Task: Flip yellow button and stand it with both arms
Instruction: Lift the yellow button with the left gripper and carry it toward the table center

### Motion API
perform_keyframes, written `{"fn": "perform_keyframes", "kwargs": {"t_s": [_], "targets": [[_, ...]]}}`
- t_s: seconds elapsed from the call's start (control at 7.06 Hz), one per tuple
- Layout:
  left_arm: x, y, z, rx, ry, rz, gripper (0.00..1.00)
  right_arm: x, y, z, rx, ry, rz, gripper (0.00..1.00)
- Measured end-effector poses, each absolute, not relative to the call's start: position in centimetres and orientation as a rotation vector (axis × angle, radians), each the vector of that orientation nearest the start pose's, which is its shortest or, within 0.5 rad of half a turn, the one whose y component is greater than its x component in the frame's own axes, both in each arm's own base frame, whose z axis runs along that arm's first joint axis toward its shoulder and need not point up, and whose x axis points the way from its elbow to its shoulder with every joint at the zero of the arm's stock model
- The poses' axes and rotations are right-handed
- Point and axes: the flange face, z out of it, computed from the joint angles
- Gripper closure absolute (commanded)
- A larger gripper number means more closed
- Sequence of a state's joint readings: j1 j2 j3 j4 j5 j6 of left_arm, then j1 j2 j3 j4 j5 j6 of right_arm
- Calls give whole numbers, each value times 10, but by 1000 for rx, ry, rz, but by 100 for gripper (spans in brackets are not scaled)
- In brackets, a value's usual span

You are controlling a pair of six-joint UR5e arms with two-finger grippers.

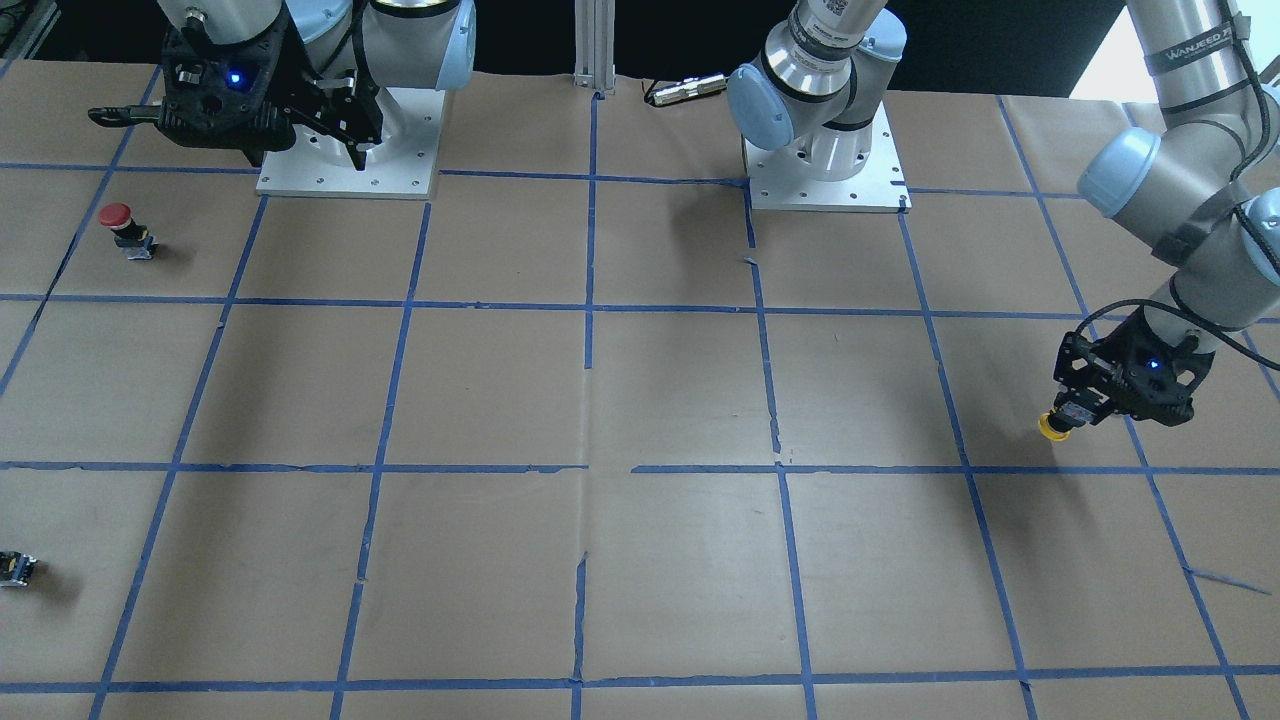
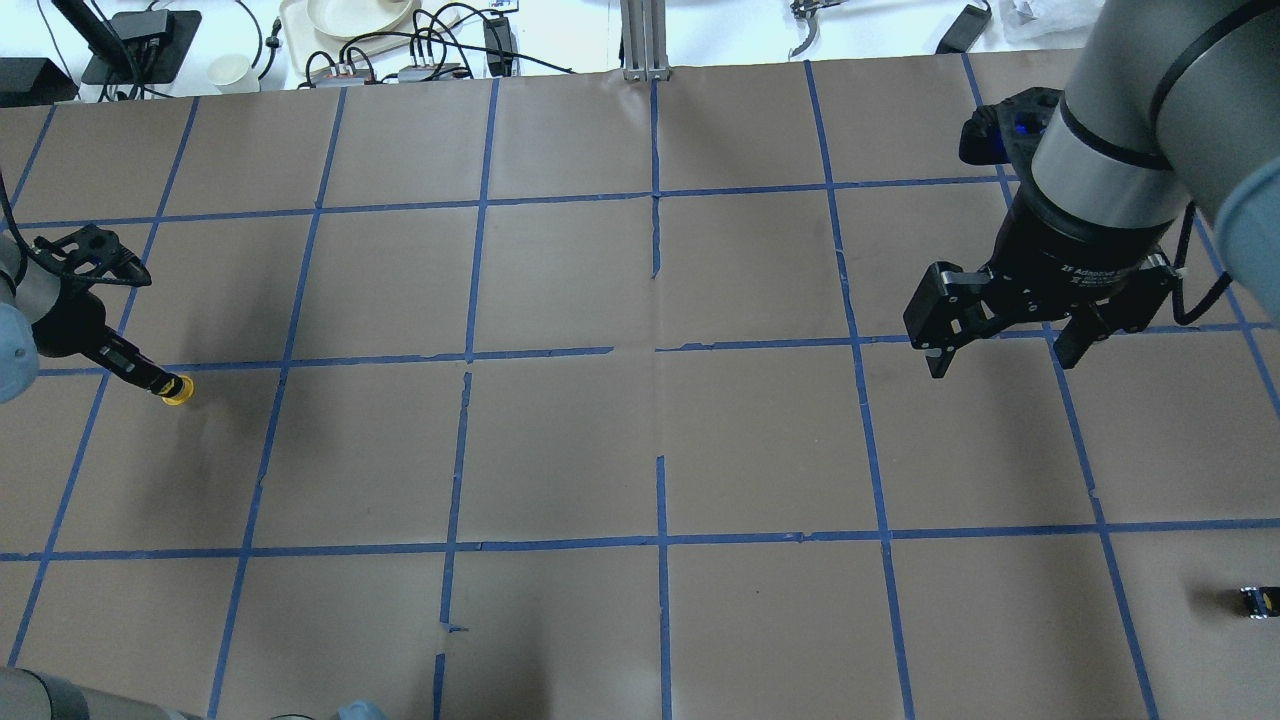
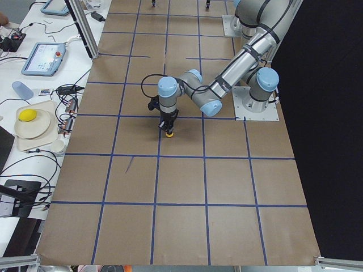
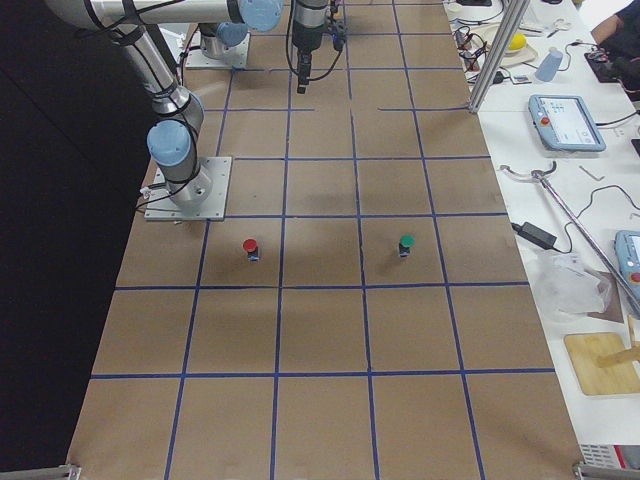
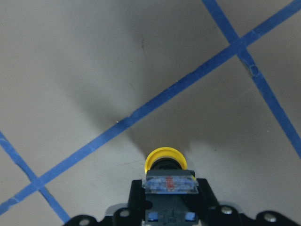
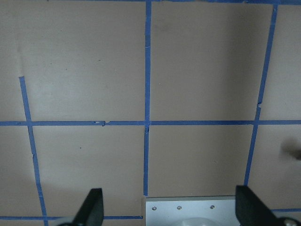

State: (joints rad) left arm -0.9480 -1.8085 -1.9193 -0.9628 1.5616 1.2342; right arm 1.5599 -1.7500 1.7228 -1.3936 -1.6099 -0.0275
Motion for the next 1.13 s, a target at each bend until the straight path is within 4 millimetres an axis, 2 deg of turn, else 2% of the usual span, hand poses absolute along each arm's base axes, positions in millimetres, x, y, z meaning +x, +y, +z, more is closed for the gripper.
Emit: {"fn": "perform_keyframes", "kwargs": {"t_s": [0.14,0.28,0.43,0.71,0.85,1.13], "targets": [[182,-509,280,971,3044,-68,98,125,-401,477,-32,3168,244,0],[156,-510,303,990,3127,-108,98,125,-400,477,-33,3169,248,0],[122,-516,327,959,3235,-144,98,125,-400,476,-33,3169,251,0],[29,-528,378,748,3494,-209,98,125,-400,475,-32,3170,257,0],[-16,-528,397,639,3623,-242,98,125,-400,474,-32,3171,258,0],[-86,-519,422,439,3863,-271,98,124,-397,470,-33,3173,270,0]]}}
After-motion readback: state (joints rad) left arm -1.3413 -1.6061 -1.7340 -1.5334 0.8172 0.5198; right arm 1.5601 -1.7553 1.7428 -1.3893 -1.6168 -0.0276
